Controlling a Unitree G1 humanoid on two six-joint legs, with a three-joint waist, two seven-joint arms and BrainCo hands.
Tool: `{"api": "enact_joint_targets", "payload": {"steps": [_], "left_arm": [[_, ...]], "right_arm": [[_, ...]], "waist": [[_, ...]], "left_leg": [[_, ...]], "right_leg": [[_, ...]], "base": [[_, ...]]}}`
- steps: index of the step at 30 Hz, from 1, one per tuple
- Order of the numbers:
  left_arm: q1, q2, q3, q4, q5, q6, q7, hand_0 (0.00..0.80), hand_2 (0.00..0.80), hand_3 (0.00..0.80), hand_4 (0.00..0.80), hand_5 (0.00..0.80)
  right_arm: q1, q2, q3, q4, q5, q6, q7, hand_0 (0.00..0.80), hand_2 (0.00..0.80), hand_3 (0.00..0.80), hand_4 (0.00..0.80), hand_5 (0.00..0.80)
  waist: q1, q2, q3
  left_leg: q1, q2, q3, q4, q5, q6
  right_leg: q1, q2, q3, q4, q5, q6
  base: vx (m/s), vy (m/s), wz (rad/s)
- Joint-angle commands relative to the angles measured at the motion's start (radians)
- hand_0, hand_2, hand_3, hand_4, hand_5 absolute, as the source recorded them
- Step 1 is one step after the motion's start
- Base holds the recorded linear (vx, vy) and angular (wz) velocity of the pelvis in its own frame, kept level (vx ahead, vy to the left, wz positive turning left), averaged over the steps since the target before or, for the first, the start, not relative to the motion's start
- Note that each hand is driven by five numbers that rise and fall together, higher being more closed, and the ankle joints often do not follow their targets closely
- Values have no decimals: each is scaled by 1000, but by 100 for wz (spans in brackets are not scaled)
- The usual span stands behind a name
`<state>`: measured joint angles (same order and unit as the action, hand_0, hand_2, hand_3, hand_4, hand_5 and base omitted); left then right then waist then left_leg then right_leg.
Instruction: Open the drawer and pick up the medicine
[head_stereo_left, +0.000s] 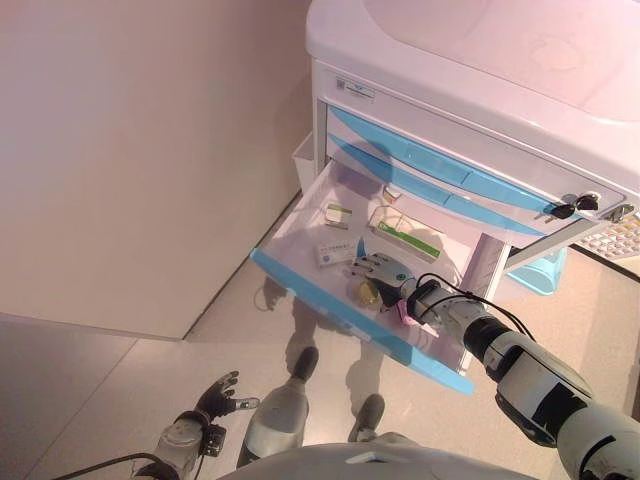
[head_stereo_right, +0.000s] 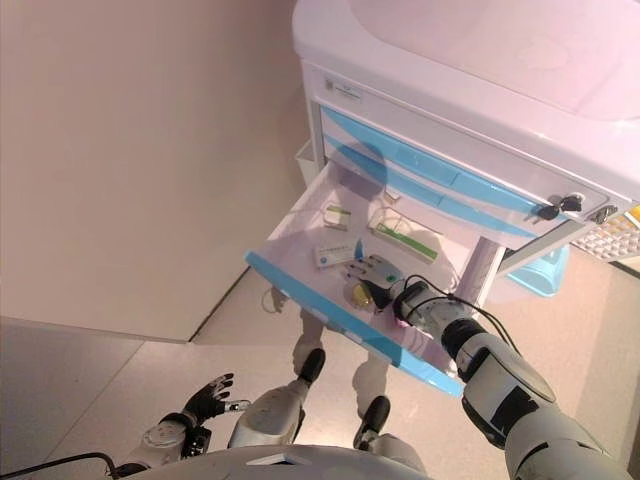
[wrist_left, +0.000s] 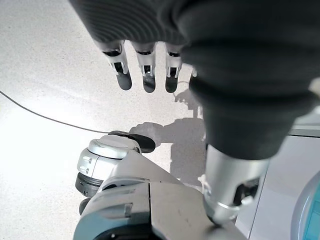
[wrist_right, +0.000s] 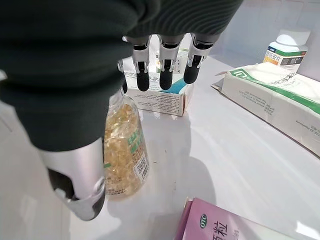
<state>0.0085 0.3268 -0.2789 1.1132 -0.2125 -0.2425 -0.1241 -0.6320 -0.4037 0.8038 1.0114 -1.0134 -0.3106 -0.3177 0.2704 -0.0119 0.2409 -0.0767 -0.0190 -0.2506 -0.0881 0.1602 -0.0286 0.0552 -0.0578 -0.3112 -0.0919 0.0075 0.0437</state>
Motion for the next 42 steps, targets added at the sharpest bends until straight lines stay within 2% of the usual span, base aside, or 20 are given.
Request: {"api": "enact_joint_targets", "payload": {"steps": [1, 19, 27, 36, 42], "left_arm": [[-37, 22, -34, 8, 20, -10, -1, 0, 0, 0, 0, 0], [-38, 23, -24, 11, 30, -12, -7, 0, 0, 0, 0, 0], [-41, 20, -23, 7, 31, -5, -4, 0, 0, 0, 0, 0], [-38, 19, -24, 5, 28, -7, -3, 0, 0, 0, 0, 0], [-40, 17, -25, 4, 26, -6, -1, 0, 0, 0, 0, 0]], "right_arm": [[-68, 14, 68, -26, 6, -3, -11, 0, 0, 0, 0, 0], [-61, 30, 65, -21, -9, -1, 1, 0, 0, 0, 0, 0], [-49, 39, 55, -11, -17, 65, 27, 0, 0, 0, 0, 0], [-51, 39, 52, -8, -26, 87, 37, 0, 0, 0, 0, 0], [-52, 41, 53, -9, -29, 76, 41, 0, 0, 0, 0, 0]], "waist": [[16, -11, 8], [20, -11, 7], [19, -10, 10], [18, -7, 14], [18, -8, 16]], "left_leg": [[15, -54, 21, 15, -102, 38], [15, -56, 11, 15, -100, 38], [13, -58, 8, 16, -100, 40], [15, -58, 6, 16, -99, 40], [15, -60, 4, 16, -99, 41]], "right_leg": [[-47, -29, 42, 70, 18, 27], [-46, -30, 40, 70, 19, 28], [-48, -31, 41, 72, 18, 28], [-50, -32, 44, 75, 19, 28], [-49, -31, 45, 74, 19, 27]], "base": [[0, 0, 0], [0, 0, 0], [0, 0, 0], [0, 0, 0], [0, 0, 0]]}}
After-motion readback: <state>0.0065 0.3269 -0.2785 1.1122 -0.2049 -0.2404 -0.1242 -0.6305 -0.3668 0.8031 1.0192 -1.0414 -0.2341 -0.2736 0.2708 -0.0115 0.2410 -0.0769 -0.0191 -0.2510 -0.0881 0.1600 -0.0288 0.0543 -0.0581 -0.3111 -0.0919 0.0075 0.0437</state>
